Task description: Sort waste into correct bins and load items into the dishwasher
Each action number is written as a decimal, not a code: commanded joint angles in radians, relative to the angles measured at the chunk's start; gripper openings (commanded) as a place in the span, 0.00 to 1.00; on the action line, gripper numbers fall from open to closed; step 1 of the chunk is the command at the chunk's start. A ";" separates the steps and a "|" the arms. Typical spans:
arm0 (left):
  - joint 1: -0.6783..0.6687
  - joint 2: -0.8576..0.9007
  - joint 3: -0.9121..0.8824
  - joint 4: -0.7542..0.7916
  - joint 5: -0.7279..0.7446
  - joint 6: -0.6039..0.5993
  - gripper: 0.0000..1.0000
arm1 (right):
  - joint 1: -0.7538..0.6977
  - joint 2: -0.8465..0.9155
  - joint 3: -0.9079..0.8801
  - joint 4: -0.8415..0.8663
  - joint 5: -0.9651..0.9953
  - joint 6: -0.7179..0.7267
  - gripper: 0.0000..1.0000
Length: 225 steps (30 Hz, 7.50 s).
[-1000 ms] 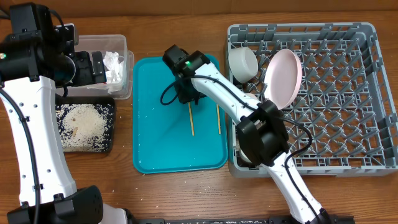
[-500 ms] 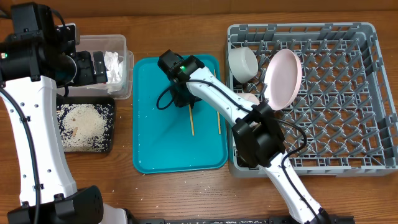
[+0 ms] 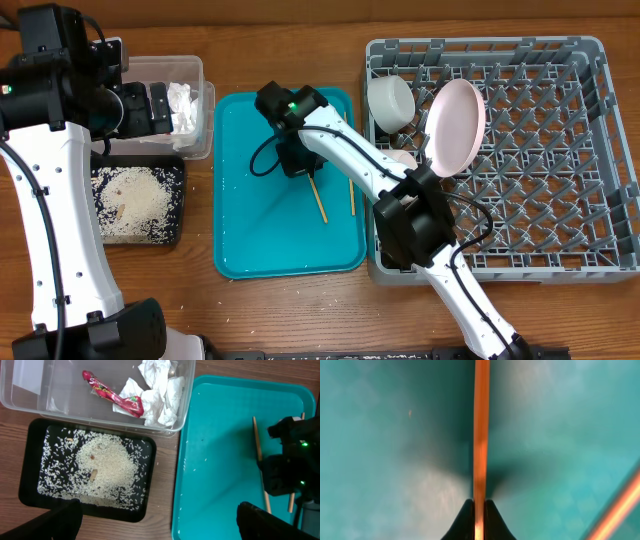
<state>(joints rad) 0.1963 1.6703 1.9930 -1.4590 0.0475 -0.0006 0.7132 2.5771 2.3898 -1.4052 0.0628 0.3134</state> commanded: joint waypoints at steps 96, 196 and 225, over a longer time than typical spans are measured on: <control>-0.007 -0.002 0.018 0.000 -0.004 -0.006 1.00 | -0.025 -0.229 -0.444 0.275 0.183 -0.024 0.51; -0.006 -0.002 0.018 0.000 -0.003 -0.006 1.00 | -0.456 -0.870 -0.900 -0.063 -0.009 -0.081 0.38; -0.006 -0.002 0.018 -0.001 -0.004 -0.006 1.00 | -0.468 -1.109 -0.254 -0.114 -0.043 -0.094 1.00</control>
<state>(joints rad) 0.1963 1.6703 1.9934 -1.4593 0.0475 -0.0006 0.2569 1.4712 2.1452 -1.5799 0.0151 0.2268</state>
